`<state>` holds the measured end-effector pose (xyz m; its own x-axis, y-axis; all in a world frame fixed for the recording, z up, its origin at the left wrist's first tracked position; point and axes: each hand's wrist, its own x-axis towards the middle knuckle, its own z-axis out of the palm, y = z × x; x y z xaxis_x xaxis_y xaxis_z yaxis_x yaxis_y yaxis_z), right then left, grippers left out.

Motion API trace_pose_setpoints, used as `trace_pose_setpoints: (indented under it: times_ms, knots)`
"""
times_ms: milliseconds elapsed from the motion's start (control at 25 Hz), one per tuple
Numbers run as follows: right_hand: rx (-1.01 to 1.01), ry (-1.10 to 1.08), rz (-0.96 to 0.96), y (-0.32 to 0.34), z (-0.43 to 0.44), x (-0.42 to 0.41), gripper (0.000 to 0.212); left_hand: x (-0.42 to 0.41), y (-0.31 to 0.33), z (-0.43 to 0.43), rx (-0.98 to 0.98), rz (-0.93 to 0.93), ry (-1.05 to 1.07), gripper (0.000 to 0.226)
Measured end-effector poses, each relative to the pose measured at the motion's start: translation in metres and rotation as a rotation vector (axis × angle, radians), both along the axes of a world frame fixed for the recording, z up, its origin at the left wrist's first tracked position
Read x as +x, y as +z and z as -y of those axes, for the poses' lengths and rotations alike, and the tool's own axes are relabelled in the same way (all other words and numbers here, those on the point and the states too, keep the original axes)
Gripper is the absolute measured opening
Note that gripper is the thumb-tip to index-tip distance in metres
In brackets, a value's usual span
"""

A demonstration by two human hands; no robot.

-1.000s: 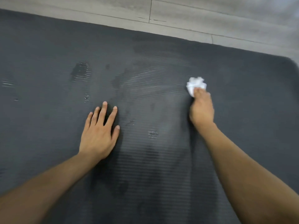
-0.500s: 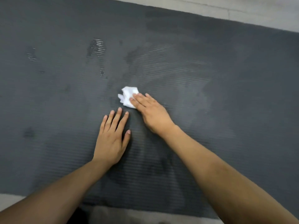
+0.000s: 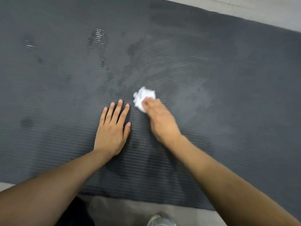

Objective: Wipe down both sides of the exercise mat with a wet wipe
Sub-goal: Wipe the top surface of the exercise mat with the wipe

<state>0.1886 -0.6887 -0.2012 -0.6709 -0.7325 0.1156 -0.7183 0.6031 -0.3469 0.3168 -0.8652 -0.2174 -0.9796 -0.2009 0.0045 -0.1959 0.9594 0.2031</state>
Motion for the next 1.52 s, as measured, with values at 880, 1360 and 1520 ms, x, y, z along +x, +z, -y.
trace_pose_setpoints:
  times_ms: [880, 1360, 1520]
  knots:
    - [0.022, -0.260, -0.016, 0.001, -0.116, -0.055, 0.050, 0.000, 0.007, 0.000, 0.018, 0.032, 0.001, 0.062]
    - [0.037, 0.174, 0.045, 0.003, -0.095, 0.056, 0.052, -0.022, 0.055, 0.031, 0.048, 0.440, -0.184, 0.079]
    - [0.058, -0.555, 0.028, 0.012, -0.166, -0.054, 0.050, -0.033, 0.075, 0.056, -0.055, 0.644, -0.384, 0.112]
